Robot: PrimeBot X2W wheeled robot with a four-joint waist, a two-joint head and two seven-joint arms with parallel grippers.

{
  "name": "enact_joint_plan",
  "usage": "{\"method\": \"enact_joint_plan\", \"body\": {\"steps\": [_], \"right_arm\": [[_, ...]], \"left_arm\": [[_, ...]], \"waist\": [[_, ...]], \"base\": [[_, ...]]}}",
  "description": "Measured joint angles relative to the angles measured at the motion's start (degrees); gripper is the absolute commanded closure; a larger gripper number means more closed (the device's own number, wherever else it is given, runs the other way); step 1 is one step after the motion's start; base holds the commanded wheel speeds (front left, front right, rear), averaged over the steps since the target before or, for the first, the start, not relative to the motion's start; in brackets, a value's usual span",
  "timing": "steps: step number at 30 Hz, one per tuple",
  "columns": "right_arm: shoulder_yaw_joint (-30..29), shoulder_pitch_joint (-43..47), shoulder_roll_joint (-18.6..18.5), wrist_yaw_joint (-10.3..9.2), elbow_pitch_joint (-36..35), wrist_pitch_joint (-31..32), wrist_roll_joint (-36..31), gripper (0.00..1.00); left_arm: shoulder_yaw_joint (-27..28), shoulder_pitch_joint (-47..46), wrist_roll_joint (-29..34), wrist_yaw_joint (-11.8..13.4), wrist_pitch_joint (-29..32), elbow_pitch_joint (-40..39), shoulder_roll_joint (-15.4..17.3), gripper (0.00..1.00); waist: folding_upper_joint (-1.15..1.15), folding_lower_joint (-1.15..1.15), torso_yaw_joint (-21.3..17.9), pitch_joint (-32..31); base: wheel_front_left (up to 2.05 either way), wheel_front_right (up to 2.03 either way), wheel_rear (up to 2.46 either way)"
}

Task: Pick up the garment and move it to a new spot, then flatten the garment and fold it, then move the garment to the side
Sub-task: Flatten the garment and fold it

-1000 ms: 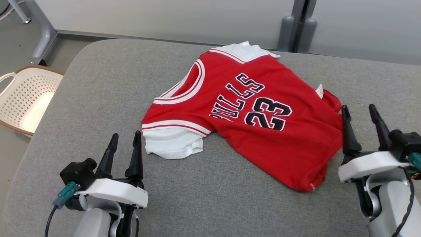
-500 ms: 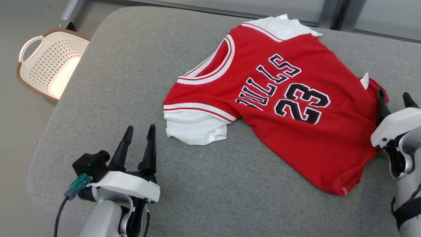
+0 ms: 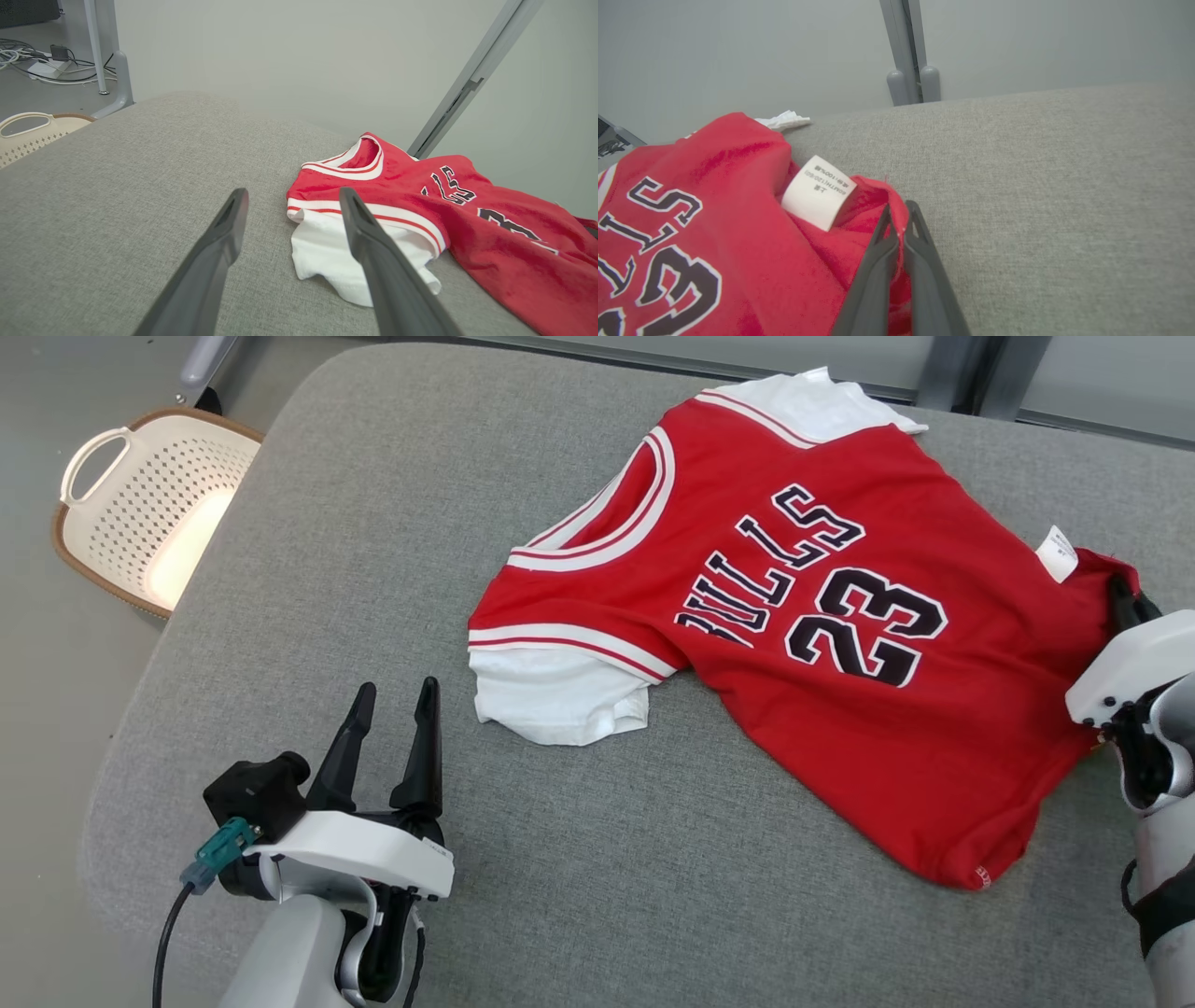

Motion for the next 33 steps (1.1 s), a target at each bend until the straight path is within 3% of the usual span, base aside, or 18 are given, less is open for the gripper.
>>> {"method": "enact_joint_plan", "body": {"steps": [5, 6, 13, 18, 24, 25, 27, 33], "right_arm": [[-4.0, -1.6, -0.5, 0.00, -0.6, -1.8, 0.1, 1.00], [-7.3, -2.5, -1.0, 0.01, -0.5, -2.5, -0.7, 1.00], [-15.9, -5.9, -0.9, 0.00, -0.5, -3.2, -5.6, 1.00], [-16.9, -10.1, -1.4, 0.00, -1.7, -1.4, -9.9, 1.00], [-14.6, -17.3, -5.1, 0.00, -2.3, 1.2, -15.4, 1.00], [-13.8, -18.6, -5.9, 0.00, -2.1, 1.2, -16.5, 0.85], [-11.5, -21.2, -7.6, 0.00, -1.0, 0.6, -17.6, 0.00], [-10.5, -23.7, -10.9, 0.00, 4.4, -2.5, -22.4, 0.00]], "left_arm": [[0.2, 0.1, 0.2, 0.0, 0.0, 0.3, 0.0, 0.00], [0.0, 0.1, 0.7, 0.0, 0.0, 0.4, 0.0, 0.00], [-0.8, 0.7, 0.4, 0.3, 0.0, 0.4, 0.0, 0.00], [-1.6, 0.9, -0.3, 0.3, 0.0, 0.0, 0.0, 0.00], [-3.1, 0.6, -1.7, 0.3, 0.0, -0.6, 0.0, 0.00], [-3.4, 0.4, -1.9, 0.3, 0.0, -0.6, 0.0, 0.00], [-4.0, -0.2, -2.6, 0.3, 0.0, -0.8, 0.0, 0.00], [-5.5, -0.9, -3.6, 0.5, 0.0, -0.9, 0.0, 0.00]], "waist": [[0.00, 0.00, -1.0, -1.3], [0.00, 0.00, -1.5, -2.1], [0.00, 0.00, -2.4, -4.4], [0.00, 0.00, -2.0, -4.5], [0.00, 0.00, 0.1, -2.3], [0.00, 0.00, 0.5, -1.7], [0.00, 0.00, 1.4, -0.5], [0.00, 0.00, 3.7, 2.5]], "base": [[0.00, 0.00, 0.00], [0.00, 0.00, 0.00], [0.00, 0.00, 0.00], [0.00, 0.00, 0.00], [0.00, 0.00, 0.00], [0.00, 0.00, 0.00], [0.00, 0.00, 0.00], [0.00, 0.00, 0.00]]}}
